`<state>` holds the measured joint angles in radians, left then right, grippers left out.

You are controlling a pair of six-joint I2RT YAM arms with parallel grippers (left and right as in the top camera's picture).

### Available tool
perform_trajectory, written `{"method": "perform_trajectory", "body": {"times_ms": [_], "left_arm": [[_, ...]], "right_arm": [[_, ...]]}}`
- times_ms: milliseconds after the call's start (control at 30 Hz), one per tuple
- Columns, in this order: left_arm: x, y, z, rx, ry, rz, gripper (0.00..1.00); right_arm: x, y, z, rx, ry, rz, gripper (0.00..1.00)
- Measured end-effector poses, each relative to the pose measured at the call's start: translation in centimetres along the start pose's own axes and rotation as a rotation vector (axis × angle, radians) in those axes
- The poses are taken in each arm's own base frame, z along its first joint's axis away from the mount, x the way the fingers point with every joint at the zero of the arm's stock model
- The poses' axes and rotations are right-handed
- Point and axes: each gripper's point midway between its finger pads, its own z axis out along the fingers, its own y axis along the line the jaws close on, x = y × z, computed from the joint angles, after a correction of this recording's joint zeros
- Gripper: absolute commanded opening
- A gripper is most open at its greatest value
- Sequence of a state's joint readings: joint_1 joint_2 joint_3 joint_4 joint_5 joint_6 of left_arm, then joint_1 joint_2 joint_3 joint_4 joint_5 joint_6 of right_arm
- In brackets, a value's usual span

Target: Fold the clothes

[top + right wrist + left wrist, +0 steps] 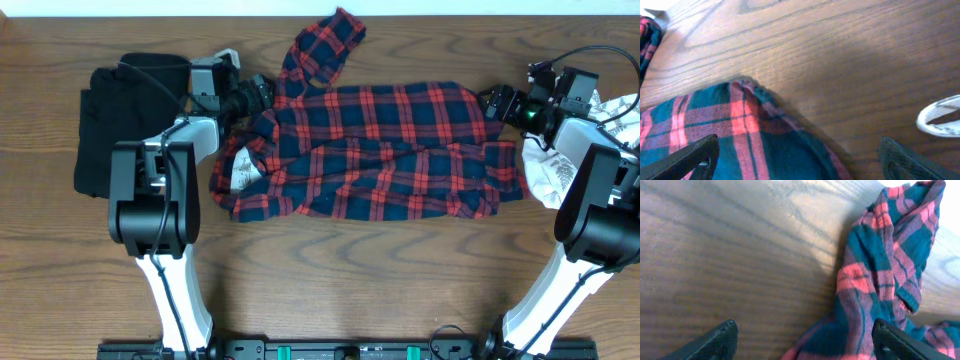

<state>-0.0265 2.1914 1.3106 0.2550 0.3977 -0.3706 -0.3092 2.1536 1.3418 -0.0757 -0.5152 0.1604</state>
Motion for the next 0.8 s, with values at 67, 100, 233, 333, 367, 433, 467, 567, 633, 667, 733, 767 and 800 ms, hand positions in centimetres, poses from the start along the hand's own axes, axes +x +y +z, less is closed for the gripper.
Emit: {"method": "perform_trajectory", "body": {"times_ms": [67,100,233,333,367,433,467,567,633,667,733,767,800], "left_arm": [[0.0,0.0,0.1,0.002,-0.003,0.002,0.86],[-0.1,0.0,0.1,0.003,-0.004,0.002,0.86],[-0.2,-0.1,0.2,0.010,-0.007,0.004,0.86],[-0.1,-0.1,0.2,0.012,-0.007,0.005,0.86],[-0.1,-0.2,0.2,0.012,-0.007,0.005,0.86],[-0.1,-0.2,0.2,0.013,-0.007,0.004,0.86],[-0.1,-0.2,0.2,0.014,-0.006,0.002,0.86],[0.1,-0.5,0.3,0.025,0.000,-0.001,0.84],[0.2,-0.7,0.3,0.036,0.006,-0.006,0.77],[0.3,-0.8,0.4,0.042,0.011,-0.012,0.71],[0.6,-0.9,0.5,0.046,0.021,-0.020,0.61],[0.8,-0.9,0.5,0.048,0.026,-0.022,0.55],[0.9,-0.9,0.5,0.049,0.030,-0.023,0.52]], "right_arm": [[-0.3,0.0,0.0,-0.002,-0.013,-0.006,0.99],[-0.6,0.1,0.0,-0.004,-0.022,-0.012,0.99],[-1.5,0.6,0.1,-0.020,-0.061,-0.032,0.99],[-1.4,1.2,0.7,-0.039,-0.063,-0.037,0.99],[-1.0,1.4,1.1,-0.045,-0.051,-0.034,0.99],[-0.2,1.9,2.1,-0.073,-0.036,-0.040,0.99],[-0.4,2.4,2.3,-0.089,-0.038,-0.048,0.99],[0.2,4.1,3.2,-0.153,-0.021,-0.064,0.99],[0.6,5.3,3.8,-0.198,-0.007,-0.076,0.98],[0.7,5.7,4.0,-0.213,-0.003,-0.081,0.94],[1.1,6.5,4.2,-0.239,0.009,-0.086,0.88],[1.3,6.8,4.3,-0.250,0.013,-0.084,0.83],[1.3,6.8,4.4,-0.254,0.015,-0.081,0.79]]}}
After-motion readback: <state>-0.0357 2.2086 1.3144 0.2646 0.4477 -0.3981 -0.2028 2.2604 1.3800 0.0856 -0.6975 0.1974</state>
